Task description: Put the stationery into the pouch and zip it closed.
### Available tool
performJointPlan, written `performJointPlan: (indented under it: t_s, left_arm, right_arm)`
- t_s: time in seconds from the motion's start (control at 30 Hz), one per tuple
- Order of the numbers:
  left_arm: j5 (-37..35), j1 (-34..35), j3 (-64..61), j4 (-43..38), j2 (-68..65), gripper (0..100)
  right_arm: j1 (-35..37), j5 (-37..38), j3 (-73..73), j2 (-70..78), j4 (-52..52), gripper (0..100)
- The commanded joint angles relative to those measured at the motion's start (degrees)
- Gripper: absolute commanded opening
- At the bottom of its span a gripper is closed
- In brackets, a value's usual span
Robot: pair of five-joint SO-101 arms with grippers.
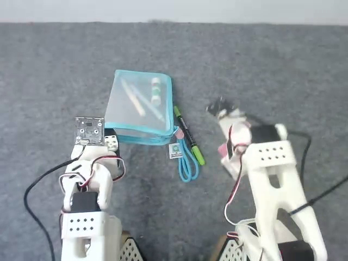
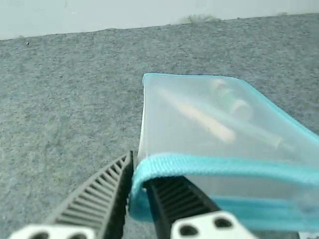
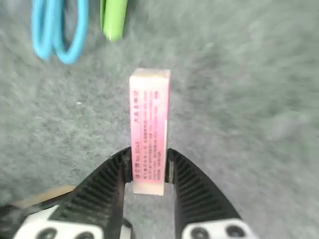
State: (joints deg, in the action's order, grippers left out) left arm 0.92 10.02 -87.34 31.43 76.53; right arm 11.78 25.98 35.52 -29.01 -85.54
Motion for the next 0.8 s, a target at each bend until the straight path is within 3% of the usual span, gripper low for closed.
performJointPlan:
  t_s: [0.0, 0.1, 0.33, 0.57, 0.77]
  left_arm:
    - [0.4, -0.4, 2.2, -1.9, 1.1, 1]
    - [0.4, -0.4, 2.2, -1.9, 1.1, 1]
    - [0.4, -0.4, 2.2, -1.9, 1.1, 1]
    - [0.4, -0.9, 2.2, -1.9, 1.1, 1]
    - [0.4, -6.3, 1.3, -1.8, 1.2, 1]
  right_arm:
    - [5.4, -5.7, -14.4, -1.5, -7.6, 0.7]
    - [13.5, -8.7, -19.8, -1.3, -11.4, 0.7]
    - [30.7, -6.1, -21.4, 0.3, -12.0, 0.7]
    - [32.1, -5.8, -26.5, 12.0, -9.0, 0.7]
    - [31.7, -10.8, -39.0, 23.3, -9.7, 0.7]
